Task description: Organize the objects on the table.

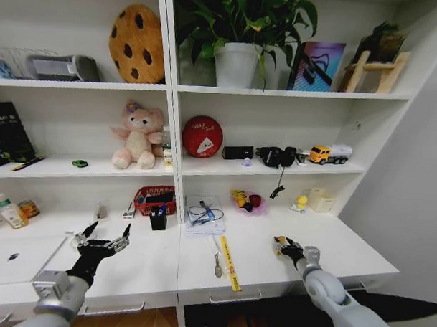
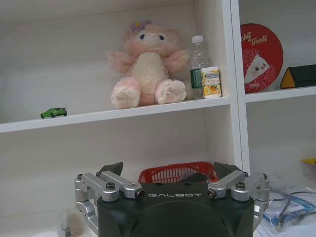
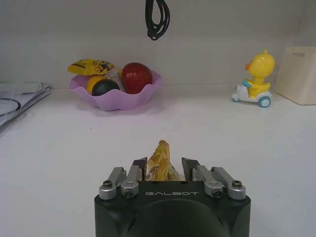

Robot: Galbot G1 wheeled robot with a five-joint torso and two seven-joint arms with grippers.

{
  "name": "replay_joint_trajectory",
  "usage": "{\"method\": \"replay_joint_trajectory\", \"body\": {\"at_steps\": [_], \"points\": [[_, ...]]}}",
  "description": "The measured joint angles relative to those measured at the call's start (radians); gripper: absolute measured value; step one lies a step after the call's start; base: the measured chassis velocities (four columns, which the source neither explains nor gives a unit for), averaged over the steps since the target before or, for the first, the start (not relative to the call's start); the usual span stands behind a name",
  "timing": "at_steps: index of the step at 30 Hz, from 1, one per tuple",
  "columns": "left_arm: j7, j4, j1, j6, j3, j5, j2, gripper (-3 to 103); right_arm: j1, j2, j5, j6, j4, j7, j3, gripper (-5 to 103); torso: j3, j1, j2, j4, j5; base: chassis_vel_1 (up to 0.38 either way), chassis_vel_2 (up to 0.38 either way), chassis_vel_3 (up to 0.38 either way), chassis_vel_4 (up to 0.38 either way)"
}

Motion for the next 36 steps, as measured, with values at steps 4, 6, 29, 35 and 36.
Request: {"method": "replay_joint_trajectory", "body": {"at_steps": [4, 6, 29, 35, 36], "points": [[0.0, 0.0, 0.0, 0.0, 0.0, 0.0, 0.0, 100, -0.005, 0.002, -0.001, 0.006, -0.002, -0.002, 0.0, 34, 0.0, 0.0, 0.0, 0.0, 0.0001, 0.0, 0.0, 0.0, 0.0], [0.0, 0.0, 0.0, 0.0, 0.0, 0.0, 0.0, 100, -0.009, 0.002, -0.002, 0.009, -0.002, -0.002, 0.001, 23, 0.0, 0.0, 0.0, 0.0, 0.0, 0.0, 0.0, 0.0, 0.0], [0.0, 0.0, 0.0, 0.0, 0.0, 0.0, 0.0, 100, 0.56, 0.048, 0.095, 0.01, -0.231, -0.056, -0.293, 0, 0.0, 0.0, 0.0, 0.0007, -0.0003, 0.0, 0.0, 0.0, 0.0], [0.0, 0.0, 0.0, 0.0, 0.0, 0.0, 0.0, 100, 0.703, 0.118, 0.084, 0.025, -0.371, -0.057, -0.397, 0, 0.0, 0.0, 0.0, 0.0002, -0.0003, 0.0, 0.0, 0.0, 0.0], [0.0, 0.0, 0.0, 0.0, 0.0, 0.0, 0.0, 100, 0.703, 0.118, 0.084, 0.025, -0.371, -0.057, -0.397, 0, 0.0, 0.0, 0.0, 0.0002, -0.0003, 0.0, 0.0, 0.0, 0.0]]}}
